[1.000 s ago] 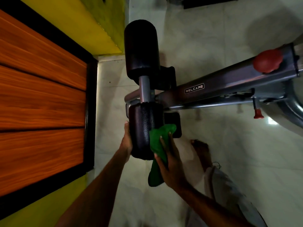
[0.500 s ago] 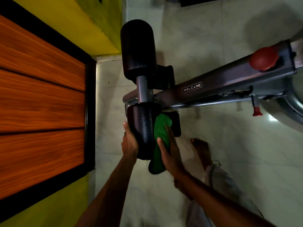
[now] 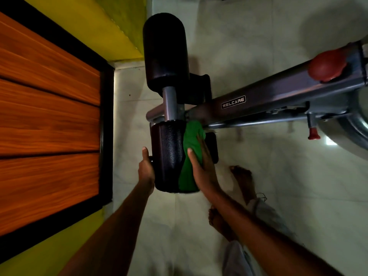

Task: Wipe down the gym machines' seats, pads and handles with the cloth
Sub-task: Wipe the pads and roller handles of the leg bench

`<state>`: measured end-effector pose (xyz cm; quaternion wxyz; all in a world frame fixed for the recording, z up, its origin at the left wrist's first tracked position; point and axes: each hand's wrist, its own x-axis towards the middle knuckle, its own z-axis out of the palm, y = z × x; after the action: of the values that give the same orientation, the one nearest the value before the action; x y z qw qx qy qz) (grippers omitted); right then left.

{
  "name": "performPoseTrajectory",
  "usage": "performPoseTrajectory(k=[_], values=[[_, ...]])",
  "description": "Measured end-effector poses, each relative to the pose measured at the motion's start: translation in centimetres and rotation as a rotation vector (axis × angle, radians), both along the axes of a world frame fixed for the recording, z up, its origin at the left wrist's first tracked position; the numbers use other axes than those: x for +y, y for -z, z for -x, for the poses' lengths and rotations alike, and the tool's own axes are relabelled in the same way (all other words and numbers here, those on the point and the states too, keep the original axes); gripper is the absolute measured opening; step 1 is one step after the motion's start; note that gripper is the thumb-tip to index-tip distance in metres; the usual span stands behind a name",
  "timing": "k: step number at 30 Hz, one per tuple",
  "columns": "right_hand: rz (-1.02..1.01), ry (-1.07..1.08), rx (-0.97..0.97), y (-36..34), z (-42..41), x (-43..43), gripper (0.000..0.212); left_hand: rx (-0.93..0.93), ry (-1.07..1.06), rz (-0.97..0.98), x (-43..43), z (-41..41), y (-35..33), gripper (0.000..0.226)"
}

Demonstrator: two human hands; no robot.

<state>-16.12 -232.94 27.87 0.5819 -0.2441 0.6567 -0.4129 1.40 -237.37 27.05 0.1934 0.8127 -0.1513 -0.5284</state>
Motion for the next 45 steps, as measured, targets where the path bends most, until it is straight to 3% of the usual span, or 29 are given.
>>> performPoseTrajectory(k=[3, 5, 10, 12, 13, 16, 18, 20, 22, 24, 26, 29, 31, 34, 40, 45], values=[[-0.246, 0.031, -0.146, 0.0, 0.1, 3.6, 0.051, -0.113, 0.061, -0.013, 0.1, -0.8, 1.2, 0.093], [-0.357, 0.027, -0.237, 1.8, 0.9, 1.3, 0.048, -0.170, 0.094, -0.004, 0.0, -1.5, 1.8, 0.087], [-0.375, 0.167, -0.434, 3.5, 2.3, -9.4, 0.055, -0.251, 0.215, 0.085, -0.5, 1.0, -1.9, 0.059], [-0.287, 0.140, -0.331, 2.3, 2.2, -10.1, 0.055, -0.248, 0.205, 0.109, -0.5, 0.8, -1.8, 0.056], [-0.230, 0.110, -0.224, 1.5, 2.0, -9.3, 0.053, -0.210, 0.191, 0.067, -0.5, 0.7, -1.9, 0.066], [0.057, 0.005, 0.058, -0.4, 0.8, -2.8, 0.050, 0.132, 0.014, -0.060, -0.6, 1.6, -2.4, 0.092], [0.022, -0.019, 0.050, -0.1, -0.3, 2.0, 0.066, 0.248, -0.046, -0.082, -0.8, 2.7, -3.0, 0.088], [-0.201, 0.005, -0.113, 1.6, -0.2, 3.9, 0.087, 0.291, -0.074, -0.086, -0.6, 2.9, -3.0, 0.082], [-0.450, 0.097, -0.422, 3.6, 0.7, 2.2, 0.103, 0.311, -0.082, -0.078, -0.7, 2.5, -2.8, 0.080], [-0.586, 0.164, -0.598, 5.6, 1.2, -1.1, 0.092, 0.324, -0.087, -0.079, -0.7, 2.1, -2.5, 0.082], [-0.534, 0.190, -0.609, 6.2, 1.4, -4.1, 0.068, 0.296, -0.083, -0.066, -0.4, 2.1, -2.6, 0.083], [-0.354, 0.189, -0.369, 3.2, 1.2, -6.5, 0.081, 0.244, -0.115, -0.069, -0.1, 2.1, -2.5, 0.083], [-0.184, 0.076, -0.039, 0.1, 0.3, -5.0, 0.067, 0.230, -0.147, -0.142, 0.5, 2.0, -3.0, 0.088], [0.286, -0.122, 0.328, -1.5, -0.8, 0.5, 0.052, 0.293, -0.245, -0.168, 2.1, 2.0, -3.3, 0.087], [0.732, -0.875, 0.901, -1.0, 1.4, 4.9, 0.056, 0.407, -0.736, 0.083, 7.6, 3.3, -3.1, 0.061], [1.113, -1.402, 1.078, -2.8, 0.7, 0.9, 0.055, 0.718, -1.090, 0.247, 10.5, 4.5, -2.4, 0.074]])
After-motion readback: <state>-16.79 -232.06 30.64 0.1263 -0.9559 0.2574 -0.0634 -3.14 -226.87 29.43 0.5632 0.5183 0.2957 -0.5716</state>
